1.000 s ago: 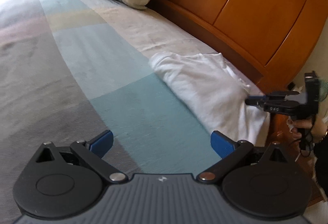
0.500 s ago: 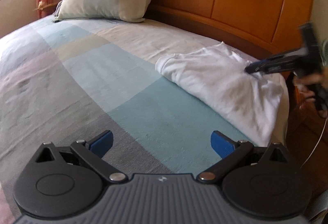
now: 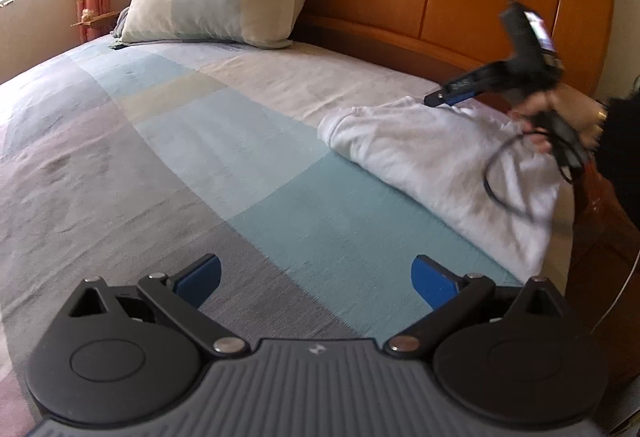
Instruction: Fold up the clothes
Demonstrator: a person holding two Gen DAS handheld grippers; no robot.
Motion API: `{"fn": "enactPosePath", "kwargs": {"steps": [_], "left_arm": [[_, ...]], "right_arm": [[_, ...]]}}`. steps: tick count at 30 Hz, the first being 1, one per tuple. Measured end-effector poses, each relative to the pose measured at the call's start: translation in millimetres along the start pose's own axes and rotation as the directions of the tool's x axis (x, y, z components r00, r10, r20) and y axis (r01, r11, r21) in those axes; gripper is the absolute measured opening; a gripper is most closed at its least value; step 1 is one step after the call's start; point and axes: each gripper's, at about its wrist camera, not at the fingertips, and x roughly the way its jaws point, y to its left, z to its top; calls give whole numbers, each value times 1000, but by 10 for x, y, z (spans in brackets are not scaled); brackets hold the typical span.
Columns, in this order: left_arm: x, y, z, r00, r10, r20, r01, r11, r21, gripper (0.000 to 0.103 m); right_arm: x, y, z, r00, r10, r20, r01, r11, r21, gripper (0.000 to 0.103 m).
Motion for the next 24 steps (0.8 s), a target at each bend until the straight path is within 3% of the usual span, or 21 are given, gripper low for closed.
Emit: {"fn": "enactPosePath", "kwargs": {"steps": [4,6,9,13,18,20,24], "left_arm": [[-10,50,-17,1000,9,3,-9,1000,-2,101],[4,87,-17,1000,13,4,-13,1000,-14,101],[12,125,-17,1000,17,8,-16,999,-30,101],[-18,141,-32,1000,11,6,-11,999,-37,101],[-119,172,-34,999,37,17,-36,999,-35,101],[-136,199,-36,999,38,15,-38,998,-49,101],[-174,210,-51,999,49,14,-48,997,-63,101]], "right_arm": [[-56,11,96,999,-3,52,1,999,44,47],[-270,120,62,996,51,74,-52,999,11,51],[-408,352,-103,993,106,48,-103,993,-63,58],[-258,577,-421,996,86,7,-84,987,-134,66],[-461,787,-318,994,78,83,-67,990,-126,67],[-468,937,-266,988,114,106,-97,984,-151,70],[-115,1185,-324,992,123,3,-121,979,-161,71]]}}
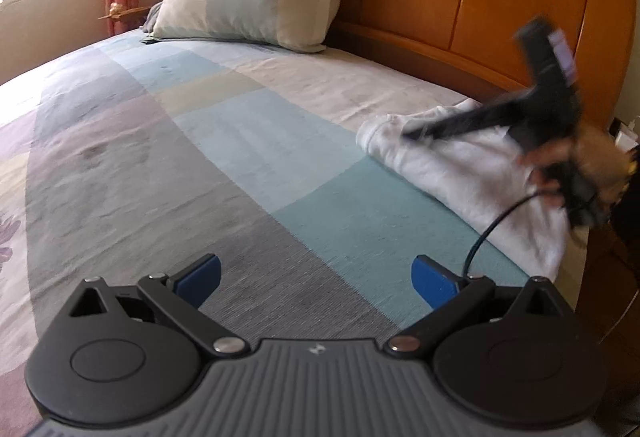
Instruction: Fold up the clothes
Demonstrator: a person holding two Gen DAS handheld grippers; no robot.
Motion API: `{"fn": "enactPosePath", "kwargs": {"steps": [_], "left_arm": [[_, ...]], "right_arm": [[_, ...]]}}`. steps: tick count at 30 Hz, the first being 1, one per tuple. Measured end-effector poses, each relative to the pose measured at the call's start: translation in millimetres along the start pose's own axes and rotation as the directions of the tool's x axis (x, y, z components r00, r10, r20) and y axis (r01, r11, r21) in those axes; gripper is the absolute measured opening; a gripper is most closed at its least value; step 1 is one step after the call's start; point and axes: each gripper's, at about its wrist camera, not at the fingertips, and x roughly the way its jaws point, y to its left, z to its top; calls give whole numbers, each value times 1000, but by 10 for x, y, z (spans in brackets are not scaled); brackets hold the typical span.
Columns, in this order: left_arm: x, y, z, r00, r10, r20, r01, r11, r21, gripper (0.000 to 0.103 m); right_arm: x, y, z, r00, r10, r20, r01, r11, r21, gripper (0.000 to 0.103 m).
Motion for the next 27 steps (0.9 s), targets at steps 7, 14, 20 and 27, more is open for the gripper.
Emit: {"fn": "enactPosePath", "kwargs": {"steps": [7,14,20,27], "left_arm": [[-89,69,-54,1000,13,3,-13,1000,-4,101],[-68,11,-74,1000,0,-2,0,1000,-1,101],[-40,-52,-105,1000,-3,-7,3,1000,8,101],[-83,-153,-114,999,31,35,-33,998,53,101]], "right_arm": [[-534,-17,-74,993,-44,108,40,999,37,75],[-632,-306,-509,988,-145,50,138,984,110,80],[-762,-472,-661,982,-180,59,168,972,163,88],[-1072,-408,-726,986,-114,123,92,981,172,88]]}}
